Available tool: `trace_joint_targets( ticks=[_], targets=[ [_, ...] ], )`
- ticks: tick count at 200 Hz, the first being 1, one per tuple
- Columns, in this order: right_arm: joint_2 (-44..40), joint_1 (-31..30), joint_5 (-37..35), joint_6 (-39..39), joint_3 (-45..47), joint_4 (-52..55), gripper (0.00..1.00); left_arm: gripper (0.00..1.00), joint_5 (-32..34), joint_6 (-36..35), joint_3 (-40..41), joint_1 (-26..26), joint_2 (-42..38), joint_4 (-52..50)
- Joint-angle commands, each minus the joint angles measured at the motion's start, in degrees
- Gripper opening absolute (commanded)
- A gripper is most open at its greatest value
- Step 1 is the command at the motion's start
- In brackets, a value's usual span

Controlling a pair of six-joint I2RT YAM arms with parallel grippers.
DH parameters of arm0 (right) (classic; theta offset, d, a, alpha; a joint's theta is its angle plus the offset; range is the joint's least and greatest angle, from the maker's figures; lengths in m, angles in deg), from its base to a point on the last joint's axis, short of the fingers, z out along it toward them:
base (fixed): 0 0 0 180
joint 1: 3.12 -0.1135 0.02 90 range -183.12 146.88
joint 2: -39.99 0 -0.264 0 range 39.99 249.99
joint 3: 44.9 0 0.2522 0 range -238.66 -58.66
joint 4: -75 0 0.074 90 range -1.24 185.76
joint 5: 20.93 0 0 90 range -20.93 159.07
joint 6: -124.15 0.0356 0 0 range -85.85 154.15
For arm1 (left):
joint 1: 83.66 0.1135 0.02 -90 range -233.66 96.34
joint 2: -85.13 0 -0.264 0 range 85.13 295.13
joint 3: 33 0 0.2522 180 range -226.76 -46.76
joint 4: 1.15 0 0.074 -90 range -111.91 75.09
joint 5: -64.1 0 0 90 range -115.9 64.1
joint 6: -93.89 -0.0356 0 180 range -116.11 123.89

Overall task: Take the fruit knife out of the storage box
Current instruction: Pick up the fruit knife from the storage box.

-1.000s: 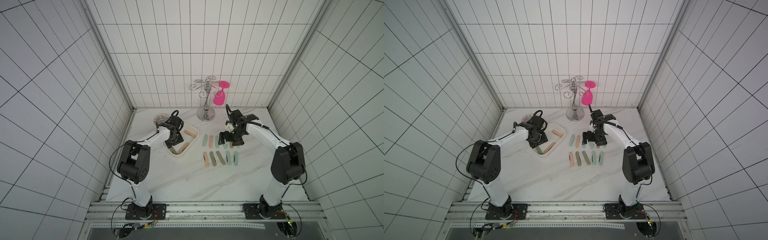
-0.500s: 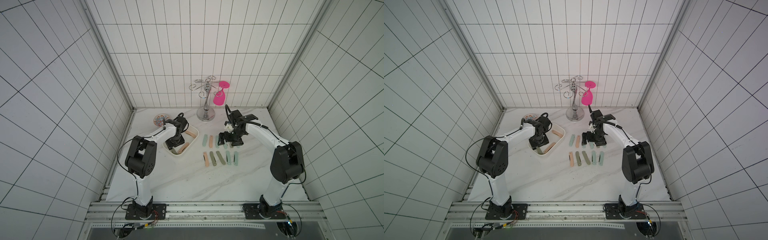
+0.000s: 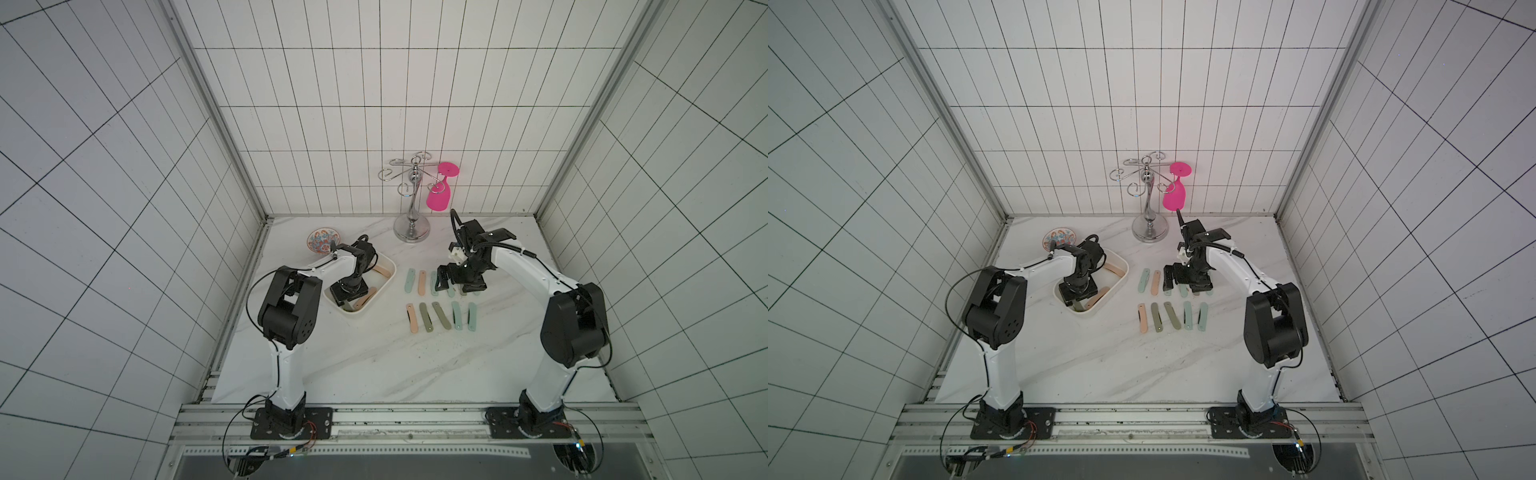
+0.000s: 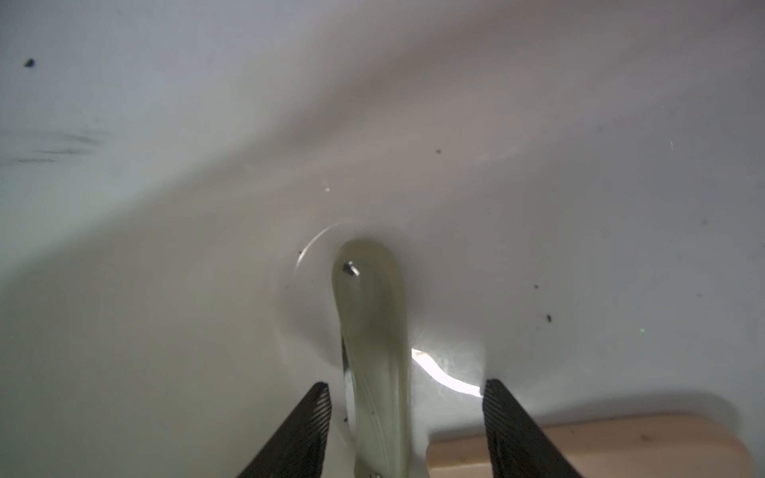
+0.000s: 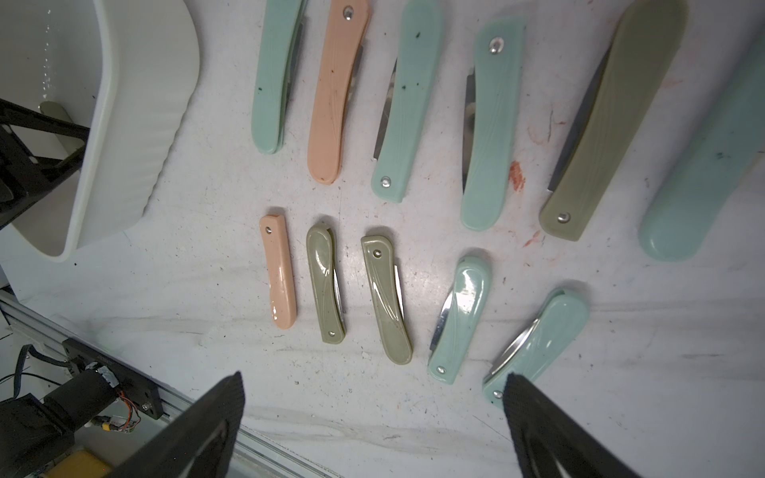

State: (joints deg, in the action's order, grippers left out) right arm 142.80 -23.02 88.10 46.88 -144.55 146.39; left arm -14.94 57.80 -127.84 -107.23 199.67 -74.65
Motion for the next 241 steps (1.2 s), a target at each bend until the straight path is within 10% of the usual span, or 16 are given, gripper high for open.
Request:
trace_joint_targets(
  ticks=[1, 108, 241],
  targets=[
    [0.5, 0.3, 0.6, -0.9, -0.4, 0.8, 0.99, 0.59, 1.1, 0.6, 1.5, -0.1, 0.0, 3.4],
    [0.7, 0.3, 0.6, -0.7, -0.9, 0.7, 0.99, 0.24, -3.1, -5.0, 6.0, 0.0, -2.1, 16.1],
    [2.7, -1.5, 6.1, -0.3, -5.7, 0.0, 0.99, 0.1, -1.0, -8.4, 4.6, 1.4, -8.6, 13.5]
  ],
)
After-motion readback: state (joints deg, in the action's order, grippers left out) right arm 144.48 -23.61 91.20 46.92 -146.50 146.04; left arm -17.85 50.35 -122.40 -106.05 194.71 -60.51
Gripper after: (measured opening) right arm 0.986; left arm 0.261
